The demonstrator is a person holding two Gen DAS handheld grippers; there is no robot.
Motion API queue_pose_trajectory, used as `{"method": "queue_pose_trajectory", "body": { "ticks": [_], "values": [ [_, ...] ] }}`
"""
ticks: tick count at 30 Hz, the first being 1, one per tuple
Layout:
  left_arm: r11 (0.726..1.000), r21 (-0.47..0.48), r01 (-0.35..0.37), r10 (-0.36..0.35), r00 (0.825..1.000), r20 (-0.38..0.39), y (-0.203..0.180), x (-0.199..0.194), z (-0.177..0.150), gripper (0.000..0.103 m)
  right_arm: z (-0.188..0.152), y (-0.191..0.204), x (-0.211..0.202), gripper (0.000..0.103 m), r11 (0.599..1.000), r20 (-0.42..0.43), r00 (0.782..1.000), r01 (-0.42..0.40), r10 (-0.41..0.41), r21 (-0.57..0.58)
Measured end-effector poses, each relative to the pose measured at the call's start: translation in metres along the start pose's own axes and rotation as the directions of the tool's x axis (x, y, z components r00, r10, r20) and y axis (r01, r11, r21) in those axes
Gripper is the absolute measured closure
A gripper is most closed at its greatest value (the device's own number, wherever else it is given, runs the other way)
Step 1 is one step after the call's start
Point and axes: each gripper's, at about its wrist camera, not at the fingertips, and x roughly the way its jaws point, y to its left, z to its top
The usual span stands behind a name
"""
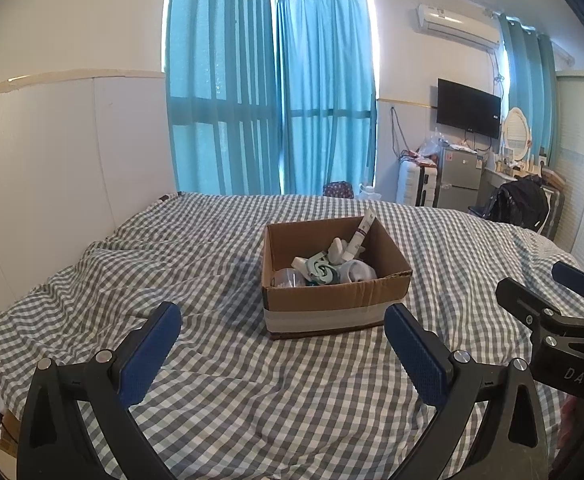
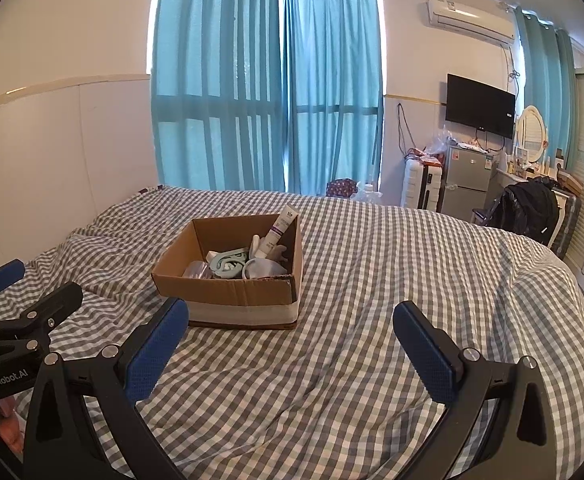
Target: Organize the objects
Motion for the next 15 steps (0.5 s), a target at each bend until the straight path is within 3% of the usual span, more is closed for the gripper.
{"method": "queue_pose_trajectory", "body": {
  "ticks": [15],
  "values": [
    [1.000, 0.001, 0.005, -0.005, 1.000, -0.009, -0.0005, 0.0001, -0.0002, 0.000, 0.0010, 0.0039, 0.0028, 0.000, 1.000, -0.008, 1.000, 0.008, -0.008, -0.013]
  ]
}}
